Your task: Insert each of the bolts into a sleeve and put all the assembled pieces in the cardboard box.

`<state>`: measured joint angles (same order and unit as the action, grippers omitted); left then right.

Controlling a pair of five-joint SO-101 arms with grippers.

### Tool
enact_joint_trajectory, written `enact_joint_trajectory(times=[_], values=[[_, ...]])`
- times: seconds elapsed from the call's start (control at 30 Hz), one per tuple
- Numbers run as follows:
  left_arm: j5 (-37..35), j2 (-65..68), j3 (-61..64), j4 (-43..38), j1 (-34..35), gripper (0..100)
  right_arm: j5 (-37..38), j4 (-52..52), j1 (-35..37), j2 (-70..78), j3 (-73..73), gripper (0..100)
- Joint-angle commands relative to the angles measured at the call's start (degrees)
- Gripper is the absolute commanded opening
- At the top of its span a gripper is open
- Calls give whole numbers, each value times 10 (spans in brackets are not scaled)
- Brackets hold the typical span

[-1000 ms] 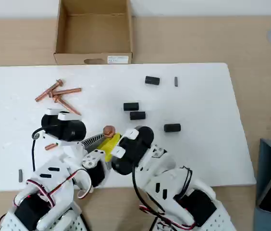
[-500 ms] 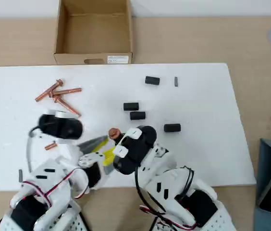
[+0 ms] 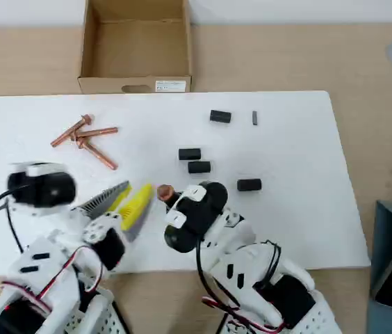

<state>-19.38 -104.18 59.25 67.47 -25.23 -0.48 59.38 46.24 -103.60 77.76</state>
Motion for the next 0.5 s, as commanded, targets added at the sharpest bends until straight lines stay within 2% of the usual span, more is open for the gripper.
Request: enact_joint_trajectory(times=[0.0,0.13,0.27,0.47], values=[[1,-2,-40,1,34,17,-38,-13,-12,-30,-12,9],[63,-1,-18,2,123,2,-54,-13,-59,-29,-14,9],[141,-2,63,0,221,1,-67,10,-102,-14,-44,9],[156,-2,200,-1,309,1,-91,36,-131,110,-146,9]])
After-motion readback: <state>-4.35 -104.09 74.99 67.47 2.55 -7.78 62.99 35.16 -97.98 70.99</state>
